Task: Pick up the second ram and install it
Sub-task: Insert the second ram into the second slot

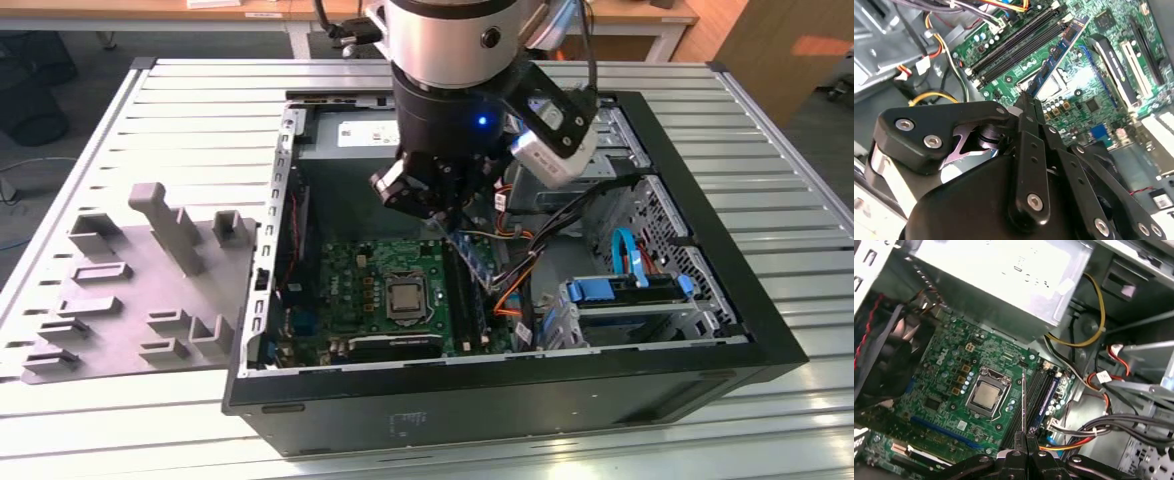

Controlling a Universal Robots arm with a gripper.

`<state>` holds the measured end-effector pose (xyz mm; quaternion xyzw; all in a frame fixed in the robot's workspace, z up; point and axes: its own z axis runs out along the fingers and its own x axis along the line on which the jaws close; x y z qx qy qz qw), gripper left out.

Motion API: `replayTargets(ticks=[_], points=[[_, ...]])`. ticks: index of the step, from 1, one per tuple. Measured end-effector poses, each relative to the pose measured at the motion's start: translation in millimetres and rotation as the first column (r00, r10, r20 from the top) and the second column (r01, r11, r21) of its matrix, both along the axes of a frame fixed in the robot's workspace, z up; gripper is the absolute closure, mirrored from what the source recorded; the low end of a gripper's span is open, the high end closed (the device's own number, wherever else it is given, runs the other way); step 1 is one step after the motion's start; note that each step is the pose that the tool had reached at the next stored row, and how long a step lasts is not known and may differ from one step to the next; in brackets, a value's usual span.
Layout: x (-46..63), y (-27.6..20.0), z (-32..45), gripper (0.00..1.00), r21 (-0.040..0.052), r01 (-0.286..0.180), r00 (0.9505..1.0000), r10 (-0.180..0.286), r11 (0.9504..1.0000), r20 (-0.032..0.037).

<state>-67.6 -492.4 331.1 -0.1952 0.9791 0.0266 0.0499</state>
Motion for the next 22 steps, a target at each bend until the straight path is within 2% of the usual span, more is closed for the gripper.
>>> replayTargets(ticks=[4, 9, 12, 17, 18, 22], points=[[0.0, 0.0, -0.9, 0.88, 0.0001, 0.072, 0.9974, -0.072, 0.9974, 0.0000], [0.0, 0.0, -2.1, 0.88, 0.0000, 0.163, 0.9867, -0.163, 0.9867, 0.0000], [0.0, 0.0, -2.7, 0.88, 0.0000, 0.216, 0.9765, -0.216, 0.9765, 0.0000], [0.0, 0.0, -3.7, 0.88, 0.0000, 0.303, 0.9530, -0.303, 0.9530, 0.0000], [0.0, 0.0, -3.7, 0.88, -0.0001, 0.313, 0.9498, -0.313, 0.9498, 0.0000], [0.0, 0.0, -3.7, 0.88, 0.0000, 0.316, 0.9488, -0.316, 0.9488, 0.0000]])
